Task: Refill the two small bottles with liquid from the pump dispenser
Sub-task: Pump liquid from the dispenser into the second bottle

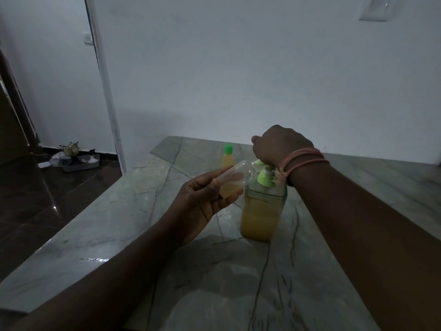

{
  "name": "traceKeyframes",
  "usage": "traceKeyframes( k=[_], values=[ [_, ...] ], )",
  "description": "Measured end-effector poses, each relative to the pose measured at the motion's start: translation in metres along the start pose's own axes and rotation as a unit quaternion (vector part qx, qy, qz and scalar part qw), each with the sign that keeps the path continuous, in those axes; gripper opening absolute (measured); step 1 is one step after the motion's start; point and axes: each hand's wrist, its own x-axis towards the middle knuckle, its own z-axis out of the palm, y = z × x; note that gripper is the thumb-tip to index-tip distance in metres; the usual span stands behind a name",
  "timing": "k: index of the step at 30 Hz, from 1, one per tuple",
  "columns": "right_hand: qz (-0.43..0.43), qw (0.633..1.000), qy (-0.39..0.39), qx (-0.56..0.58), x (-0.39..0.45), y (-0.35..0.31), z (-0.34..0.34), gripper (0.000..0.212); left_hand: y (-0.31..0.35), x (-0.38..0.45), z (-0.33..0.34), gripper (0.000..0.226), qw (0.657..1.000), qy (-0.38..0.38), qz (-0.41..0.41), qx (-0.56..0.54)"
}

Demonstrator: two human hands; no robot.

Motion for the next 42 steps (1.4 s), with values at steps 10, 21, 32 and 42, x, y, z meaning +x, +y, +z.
traceKeyframes(
  k=[10, 21, 32, 42],
  values=[
    [0.031, 0.997, -0.051, 0.044, 0.008, 0.004, 0.008, 0.028, 0.001, 0.000, 0.001, 0.077, 1.000, 0.006, -0.003, -0.003],
    [0.037, 0.997, -0.043, 0.053, 0.007, 0.003, 0.009, 0.030, 0.000, -0.001, 0.000, 0.074, 1.000, 0.009, -0.002, -0.006],
    [0.029, 0.997, -0.021, 0.071, 0.008, 0.006, 0.010, 0.028, 0.000, 0.000, 0.001, 0.066, 1.000, -0.001, -0.005, -0.012],
    [0.005, 1.000, 0.000, 0.012, 0.008, 0.003, 0.002, 0.034, 0.001, -0.001, 0.002, 0.058, 0.999, 0.013, -0.029, -0.027]
  ],
)
